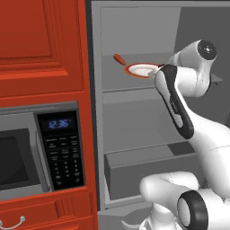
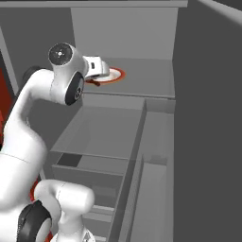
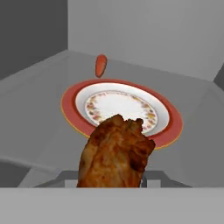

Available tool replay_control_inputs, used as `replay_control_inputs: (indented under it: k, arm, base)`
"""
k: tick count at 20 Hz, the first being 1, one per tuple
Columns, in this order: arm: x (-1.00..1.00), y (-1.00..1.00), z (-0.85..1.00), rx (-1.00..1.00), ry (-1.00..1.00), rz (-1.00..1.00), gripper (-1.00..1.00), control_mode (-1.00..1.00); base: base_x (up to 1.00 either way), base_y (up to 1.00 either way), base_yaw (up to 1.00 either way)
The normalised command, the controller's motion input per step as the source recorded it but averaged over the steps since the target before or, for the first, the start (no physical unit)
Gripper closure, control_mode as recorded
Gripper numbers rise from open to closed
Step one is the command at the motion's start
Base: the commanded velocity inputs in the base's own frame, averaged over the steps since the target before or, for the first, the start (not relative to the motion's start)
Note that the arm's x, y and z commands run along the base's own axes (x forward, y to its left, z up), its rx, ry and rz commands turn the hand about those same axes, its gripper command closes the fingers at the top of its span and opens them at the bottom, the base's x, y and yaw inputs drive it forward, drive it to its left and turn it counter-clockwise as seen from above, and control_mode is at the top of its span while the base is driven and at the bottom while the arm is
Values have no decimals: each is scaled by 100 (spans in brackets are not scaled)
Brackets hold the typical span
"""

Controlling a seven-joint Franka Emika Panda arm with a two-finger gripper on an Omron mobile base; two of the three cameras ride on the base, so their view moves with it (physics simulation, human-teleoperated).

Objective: Retrieve the chicken drumstick from the fridge and place it on the saucepan with marinade on the stove.

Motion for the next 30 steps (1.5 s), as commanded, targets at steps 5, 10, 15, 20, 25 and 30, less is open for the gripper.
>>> replay_control_inputs:
  k: [5, 10, 15, 20, 25, 30]
  arm:
    - [-94, -7, 36, 1, 6, -27, 100, -100]
    - [-100, -7, 5, 8, 11, -20, 100, -100]
    - [-87, -4, 0, 9, 16, -10, 100, -100]
    - [-64, 0, 0, 7, 17, -6, 100, -100]
    - [-52, 0, -5, 3, 9, -4, 100, -100]
    - [-14, 0, -19, 0, 4, 0, 100, -100]
  base:
    - [0, 0, 0]
    - [0, 0, 0]
    - [0, 0, 0]
    - [0, 0, 0]
    - [0, 0, 0]
    - [0, 0, 0]
